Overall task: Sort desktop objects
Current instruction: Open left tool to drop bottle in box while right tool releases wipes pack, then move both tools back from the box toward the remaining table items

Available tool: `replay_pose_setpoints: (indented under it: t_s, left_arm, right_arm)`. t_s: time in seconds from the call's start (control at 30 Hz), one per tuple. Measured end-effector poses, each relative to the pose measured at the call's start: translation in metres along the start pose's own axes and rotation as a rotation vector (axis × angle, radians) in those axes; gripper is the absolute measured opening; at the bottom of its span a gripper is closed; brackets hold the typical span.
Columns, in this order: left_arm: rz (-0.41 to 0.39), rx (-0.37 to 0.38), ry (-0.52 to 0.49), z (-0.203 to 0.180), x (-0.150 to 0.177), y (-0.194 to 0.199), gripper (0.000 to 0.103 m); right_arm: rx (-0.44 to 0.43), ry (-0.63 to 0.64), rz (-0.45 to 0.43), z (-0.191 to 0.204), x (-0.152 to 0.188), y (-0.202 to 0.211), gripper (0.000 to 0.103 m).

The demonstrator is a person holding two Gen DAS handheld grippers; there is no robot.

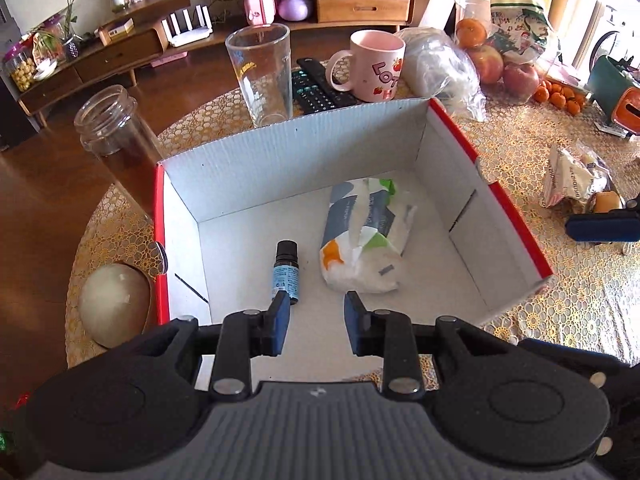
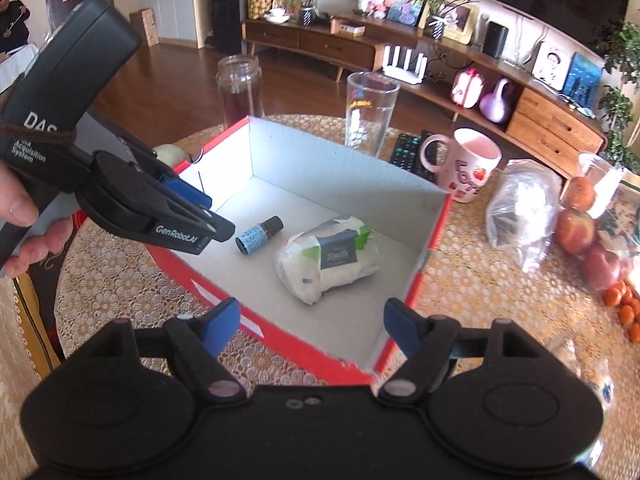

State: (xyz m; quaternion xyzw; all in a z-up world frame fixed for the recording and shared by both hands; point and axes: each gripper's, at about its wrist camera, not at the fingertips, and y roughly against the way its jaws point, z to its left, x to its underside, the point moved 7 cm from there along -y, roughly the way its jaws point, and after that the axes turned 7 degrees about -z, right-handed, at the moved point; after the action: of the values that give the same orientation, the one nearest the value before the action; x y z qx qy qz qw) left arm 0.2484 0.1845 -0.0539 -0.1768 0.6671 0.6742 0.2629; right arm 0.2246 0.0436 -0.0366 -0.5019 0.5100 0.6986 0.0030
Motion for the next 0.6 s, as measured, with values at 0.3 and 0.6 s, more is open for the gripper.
replay_pose_setpoints:
  t_s: [0.3, 0.6]
  left_arm:
    - [-0.041, 0.004, 0.034, -0.018, 0.012, 0.021, 0.073]
    - [-0.078, 0.011, 0.063, -0.035, 0.021, 0.036, 0.090]
  right_arm:
    - [0.052, -0.059, -0.047, -0.020, 0.028, 0.049, 0.085]
    - [0.136, -0.141, -0.076, -0.053, 0.063, 0.087, 0.096]
